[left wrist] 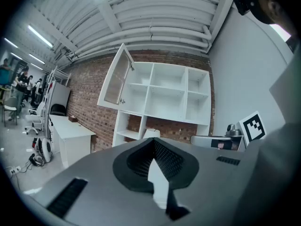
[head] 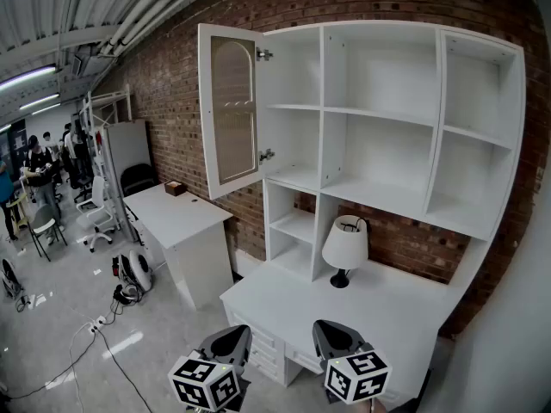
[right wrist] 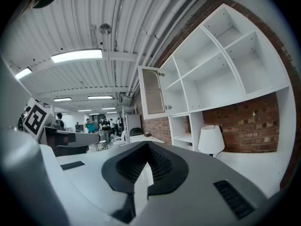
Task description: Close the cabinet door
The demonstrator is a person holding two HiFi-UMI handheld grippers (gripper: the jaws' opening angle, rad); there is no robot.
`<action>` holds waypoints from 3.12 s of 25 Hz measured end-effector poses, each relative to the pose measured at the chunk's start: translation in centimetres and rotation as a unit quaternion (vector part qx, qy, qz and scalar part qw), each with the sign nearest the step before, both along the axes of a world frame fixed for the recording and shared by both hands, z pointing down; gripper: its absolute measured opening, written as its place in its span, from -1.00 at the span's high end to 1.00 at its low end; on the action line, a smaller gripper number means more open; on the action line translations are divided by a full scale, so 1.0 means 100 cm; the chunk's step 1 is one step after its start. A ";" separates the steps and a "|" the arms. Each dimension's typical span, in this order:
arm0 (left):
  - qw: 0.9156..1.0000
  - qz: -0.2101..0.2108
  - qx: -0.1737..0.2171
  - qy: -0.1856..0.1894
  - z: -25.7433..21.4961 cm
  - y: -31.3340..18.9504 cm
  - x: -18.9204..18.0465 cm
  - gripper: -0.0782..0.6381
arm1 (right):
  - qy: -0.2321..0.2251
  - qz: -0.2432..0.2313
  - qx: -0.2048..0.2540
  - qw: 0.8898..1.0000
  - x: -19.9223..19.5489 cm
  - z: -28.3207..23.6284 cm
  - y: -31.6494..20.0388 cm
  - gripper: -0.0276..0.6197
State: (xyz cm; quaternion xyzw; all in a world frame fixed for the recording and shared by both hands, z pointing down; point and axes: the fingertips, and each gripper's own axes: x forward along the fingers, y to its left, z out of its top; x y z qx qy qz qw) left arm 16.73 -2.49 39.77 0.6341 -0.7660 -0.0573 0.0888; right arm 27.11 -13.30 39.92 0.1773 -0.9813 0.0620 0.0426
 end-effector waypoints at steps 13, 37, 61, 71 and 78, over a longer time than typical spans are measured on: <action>1.000 0.005 -0.002 -0.001 0.001 -0.014 0.002 0.76 | -0.005 -0.001 -0.007 1.000 0.000 0.001 -0.012 0.83; 1.000 0.006 0.003 0.007 0.004 0.026 -0.098 0.76 | -0.006 0.004 -0.013 1.000 -0.098 0.000 0.024 0.83; 0.999 0.042 0.010 0.016 0.019 0.064 -0.228 0.76 | 0.002 0.031 -0.007 0.999 -0.229 0.008 0.072 0.83; 0.999 0.027 -0.003 0.020 0.028 0.041 -0.273 0.76 | 0.007 0.017 -0.017 1.000 -0.281 0.016 0.041 0.83; 1.000 0.013 0.000 0.015 0.019 -0.008 -0.320 0.76 | 0.002 0.001 -0.015 1.000 -0.332 0.008 -0.008 0.83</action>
